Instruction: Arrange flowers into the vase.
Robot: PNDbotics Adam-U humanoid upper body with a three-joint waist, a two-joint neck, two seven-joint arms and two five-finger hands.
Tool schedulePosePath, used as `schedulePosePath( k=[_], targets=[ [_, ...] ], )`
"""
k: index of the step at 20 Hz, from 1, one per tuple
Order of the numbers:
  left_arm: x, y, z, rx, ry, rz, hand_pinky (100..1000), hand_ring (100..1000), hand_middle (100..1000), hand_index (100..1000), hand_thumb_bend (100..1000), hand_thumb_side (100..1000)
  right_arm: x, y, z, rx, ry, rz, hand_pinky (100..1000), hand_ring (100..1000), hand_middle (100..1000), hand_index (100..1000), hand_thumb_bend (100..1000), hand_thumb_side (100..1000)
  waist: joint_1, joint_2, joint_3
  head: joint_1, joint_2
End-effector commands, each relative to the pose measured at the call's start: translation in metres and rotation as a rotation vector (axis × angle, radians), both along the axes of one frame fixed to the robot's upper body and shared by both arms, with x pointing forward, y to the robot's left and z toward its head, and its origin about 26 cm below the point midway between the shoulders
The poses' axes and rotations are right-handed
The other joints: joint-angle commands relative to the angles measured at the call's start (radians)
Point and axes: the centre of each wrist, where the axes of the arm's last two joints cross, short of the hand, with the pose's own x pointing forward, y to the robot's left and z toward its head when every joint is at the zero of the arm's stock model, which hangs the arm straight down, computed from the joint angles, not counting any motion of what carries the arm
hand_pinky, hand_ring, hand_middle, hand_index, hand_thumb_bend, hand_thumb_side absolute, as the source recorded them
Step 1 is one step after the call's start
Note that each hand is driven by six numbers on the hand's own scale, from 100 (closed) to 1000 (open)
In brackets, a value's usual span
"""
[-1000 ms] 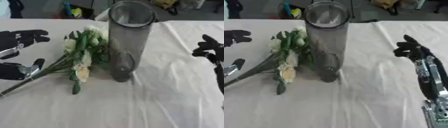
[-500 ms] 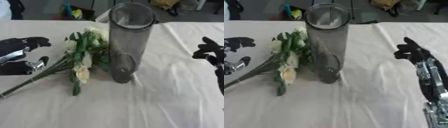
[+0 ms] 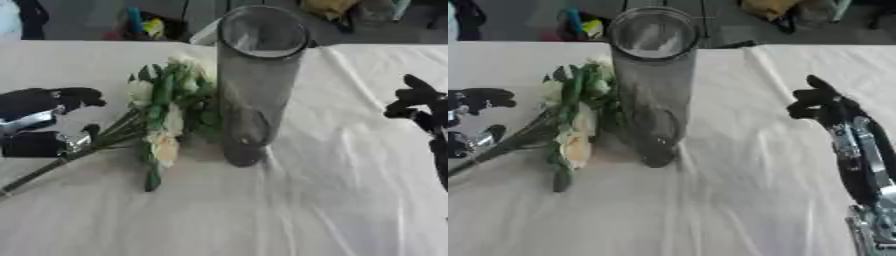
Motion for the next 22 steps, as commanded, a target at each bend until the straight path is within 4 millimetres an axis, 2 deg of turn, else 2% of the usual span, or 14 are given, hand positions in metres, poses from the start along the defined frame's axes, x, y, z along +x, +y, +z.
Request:
schedulePosePath(
  k=[1,7,13,17,22],
  targets=[
    [-0.001,0.003,0.005,0.041,0.009,0.000,804,1000,1000,1000,152,1000,-0.003,0.000,0.006,-0.015,-0.022,0.007,689,1000,585,771,100,983,0.016,-0.029,-0.001,0.002,-0.015],
    [-0.001,0.003,0.001,0.078,0.025,-0.016,811,1000,1000,1000,239,1000,-0.003,0.000,0.005,-0.016,-0.018,0.010,690,1000,585,771,100,984,0.016,-0.028,-0.001,0.002,-0.015],
    [0.000,0.004,-0.003,0.102,0.007,-0.006,810,1000,1000,1000,278,1000,-0.003,0.001,0.005,-0.016,-0.013,0.011,690,1000,580,770,100,984,0.015,-0.027,0.000,0.003,-0.015],
    [0.001,0.004,-0.004,0.118,-0.014,0.023,776,1000,1000,1000,192,1000,-0.003,0.001,0.004,-0.015,-0.011,0.013,690,1000,576,769,100,982,0.014,-0.026,-0.001,0.004,-0.015],
    [0.004,0.005,-0.008,0.111,-0.038,0.060,768,1000,1000,1000,197,1000,-0.003,0.001,0.004,-0.014,-0.010,0.011,691,1000,574,769,100,980,0.013,-0.026,-0.001,0.006,-0.016]
  ],
)
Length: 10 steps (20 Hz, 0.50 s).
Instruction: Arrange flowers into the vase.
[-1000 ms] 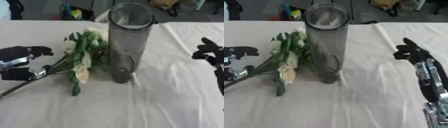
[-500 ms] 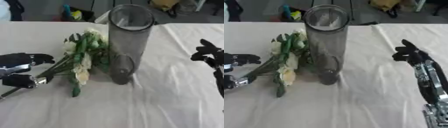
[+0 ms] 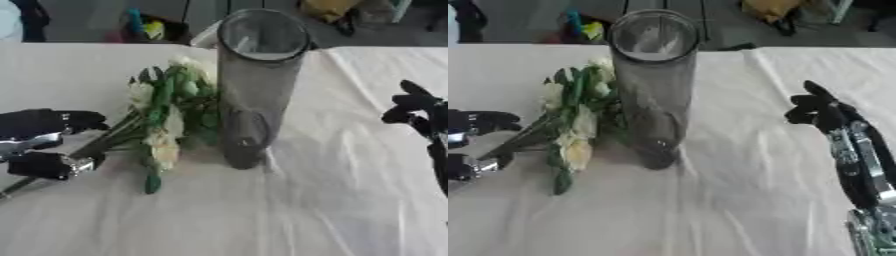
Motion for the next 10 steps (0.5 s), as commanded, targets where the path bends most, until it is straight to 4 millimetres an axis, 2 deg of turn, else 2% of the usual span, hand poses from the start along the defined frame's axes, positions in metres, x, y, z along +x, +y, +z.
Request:
schedulePosePath(
  k=[1,7,8,10],
  targets=[
    [-0.0003,0.0022,0.0068,0.001,-0.052,0.026,767,1000,1000,1000,198,1000,-0.0026,0.0006,0.0064,-0.010,-0.024,0.006,691,1000,573,769,100,980,0.013,-0.025,0.000,0.003,-0.009],
    [0.0021,0.0013,0.0022,-0.014,-0.076,0.038,766,1000,1000,1000,207,1000,-0.0025,0.0008,0.0063,-0.009,-0.023,0.006,691,1000,573,769,100,980,0.012,-0.025,0.000,0.003,-0.010],
    [0.0023,0.0013,0.0022,-0.015,-0.078,0.039,775,1000,1000,1000,242,1000,-0.0025,0.0008,0.0063,-0.008,-0.023,0.006,691,1000,571,769,100,979,0.012,-0.025,0.000,0.003,-0.009],
    [0.0032,0.0016,0.0036,-0.034,-0.097,0.051,777,1000,1000,1000,258,1000,-0.0025,0.0012,0.0058,-0.008,-0.021,0.008,692,1000,571,769,100,979,0.011,-0.022,-0.002,0.004,-0.010]
  ],
)
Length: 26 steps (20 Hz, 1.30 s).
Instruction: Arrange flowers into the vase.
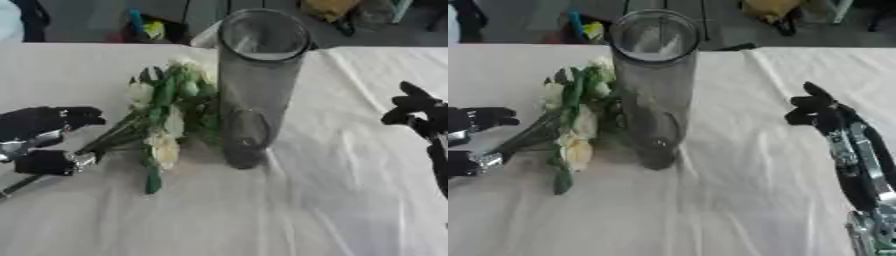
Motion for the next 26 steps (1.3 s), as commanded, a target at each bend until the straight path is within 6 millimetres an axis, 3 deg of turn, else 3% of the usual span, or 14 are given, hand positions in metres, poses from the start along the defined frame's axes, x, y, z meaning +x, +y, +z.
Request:
schedulePosePath(
  k=[1,5,20,26],
  targets=[
    [0.000,0.003,0.009,-0.005,-0.048,0.022,782,1000,1000,1000,275,1000,-0.003,0.001,0.007,-0.013,-0.024,0.008,692,1000,570,769,100,979,0.011,-0.022,-0.003,0.004,-0.010],
    [0.006,0.005,0.003,0.003,-0.033,0.036,808,1000,1000,1000,319,1000,-0.002,0.001,0.006,-0.013,-0.022,0.012,692,1000,568,768,100,978,0.012,-0.020,-0.008,0.006,-0.012],
    [0.025,0.011,-0.012,0.054,-0.024,0.080,785,1000,1000,1000,277,1000,-0.002,0.002,0.006,-0.010,-0.018,0.014,693,1000,563,766,100,980,0.012,-0.011,-0.013,0.013,-0.017],
    [0.026,0.008,-0.014,0.076,-0.071,0.074,726,876,958,1000,266,1000,-0.002,0.003,0.006,-0.011,-0.013,0.016,694,1000,562,765,100,981,0.010,-0.010,-0.009,0.016,-0.014]
  ],
)
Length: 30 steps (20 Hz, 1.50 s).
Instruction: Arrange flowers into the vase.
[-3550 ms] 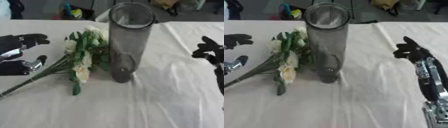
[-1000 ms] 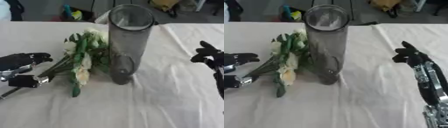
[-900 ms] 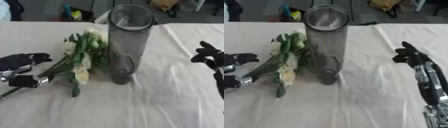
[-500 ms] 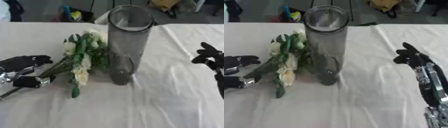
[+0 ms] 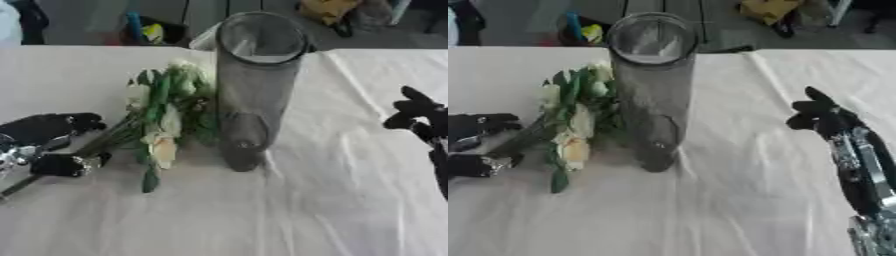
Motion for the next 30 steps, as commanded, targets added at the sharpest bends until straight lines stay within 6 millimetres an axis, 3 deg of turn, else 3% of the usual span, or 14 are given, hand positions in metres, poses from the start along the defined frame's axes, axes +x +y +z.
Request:
schedulePosePath(
  k=[1,6,9,11,20,30],
  targets=[
    [0.000,0.001,0.007,0.028,-0.045,0.001,694,832,927,1000,247,999,-0.002,0.001,0.007,-0.014,-0.023,0.009,694,1000,562,765,100,982,0.010,-0.011,0.002,0.004,-0.005],
    [-0.001,-0.003,0.006,0.017,-0.087,-0.024,562,694,785,942,186,968,-0.003,0.001,0.006,-0.016,-0.016,0.009,695,1000,561,765,100,983,0.008,-0.010,0.004,0.005,-0.004],
    [-0.002,-0.007,0.007,0.003,-0.097,-0.052,547,669,768,941,162,980,-0.002,0.001,0.006,-0.017,-0.013,0.007,695,1000,560,765,100,982,0.008,-0.010,0.004,0.006,-0.002],
    [-0.003,-0.010,0.006,-0.004,-0.083,-0.071,566,679,781,998,149,1000,-0.003,0.001,0.006,-0.017,-0.013,0.006,695,1000,560,765,100,981,0.008,-0.009,0.004,0.006,-0.001],
    [-0.009,-0.021,0.017,-0.004,-0.051,-0.104,601,720,820,1000,157,1000,-0.003,0.002,0.004,-0.017,-0.004,0.008,697,1000,560,766,100,981,0.010,-0.009,0.002,0.005,0.000],
    [-0.007,-0.028,0.018,0.001,-0.090,-0.100,586,705,791,990,161,963,-0.003,0.002,0.003,-0.016,0.003,0.010,698,1000,559,766,100,982,0.013,-0.008,-0.003,0.011,-0.003]
  ],
)
